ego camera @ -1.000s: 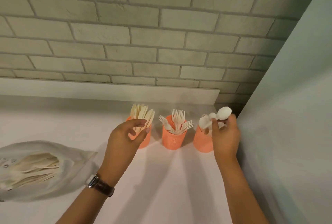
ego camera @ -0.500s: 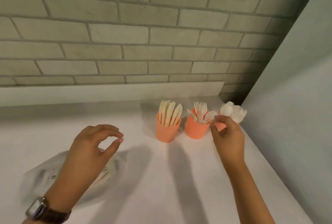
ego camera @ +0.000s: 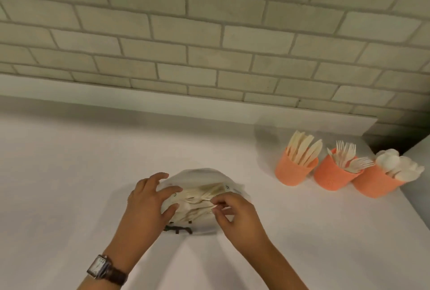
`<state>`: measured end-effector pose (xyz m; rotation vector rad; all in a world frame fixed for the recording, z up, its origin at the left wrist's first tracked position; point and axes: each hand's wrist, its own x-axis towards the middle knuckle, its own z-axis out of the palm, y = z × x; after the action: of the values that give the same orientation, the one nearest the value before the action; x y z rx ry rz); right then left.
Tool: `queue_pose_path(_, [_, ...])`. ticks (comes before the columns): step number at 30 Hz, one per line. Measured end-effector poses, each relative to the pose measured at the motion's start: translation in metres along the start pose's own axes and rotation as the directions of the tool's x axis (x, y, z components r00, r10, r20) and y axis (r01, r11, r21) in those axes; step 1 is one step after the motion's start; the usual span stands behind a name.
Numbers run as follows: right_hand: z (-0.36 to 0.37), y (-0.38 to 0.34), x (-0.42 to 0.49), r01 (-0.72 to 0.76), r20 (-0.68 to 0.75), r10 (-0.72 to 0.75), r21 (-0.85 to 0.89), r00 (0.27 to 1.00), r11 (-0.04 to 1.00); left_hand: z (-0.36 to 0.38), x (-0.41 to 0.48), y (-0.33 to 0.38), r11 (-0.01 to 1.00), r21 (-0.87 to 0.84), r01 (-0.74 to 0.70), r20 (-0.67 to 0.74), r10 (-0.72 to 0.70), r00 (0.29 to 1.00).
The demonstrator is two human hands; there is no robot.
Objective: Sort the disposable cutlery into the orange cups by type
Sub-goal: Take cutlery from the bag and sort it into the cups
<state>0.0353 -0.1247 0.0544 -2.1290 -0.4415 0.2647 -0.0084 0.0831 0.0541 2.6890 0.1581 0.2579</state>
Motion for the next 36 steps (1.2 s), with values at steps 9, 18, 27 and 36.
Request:
queue_pose_path(9, [0.018, 0.006, 0.066, -0.011, 0.323, 0.24, -0.578, 0.915, 0.816, -0.006, 0.009, 0.007, 0.984, -0.178, 0.005, 0.021, -0.001, 1.0])
queue_pose_path(18, [0.019, 0.009, 0.096, 0.139, 0.457, 0.273, -0.684, 0.847, 0.716, -0.006, 0.019, 0.011, 0.978, -0.207, -0.029, 0.05, 0.04, 0.998])
queue_pose_path(27, [0.008, 0.016, 0.101, 0.139, 0.543, 0.261, -0.588, 0.798, 0.797, -0.006, 0.027, 0.01, 0.979, -0.198, -0.05, 0.042, 0.059, 0.997])
queue_pose_path(36, [0.008, 0.014, 0.114, 0.214, 0.603, 0.262, -0.603, 0.754, 0.769, -0.007, 0.034, 0.007, 0.978, -0.189, -0.087, 0.096, 0.107, 0.99])
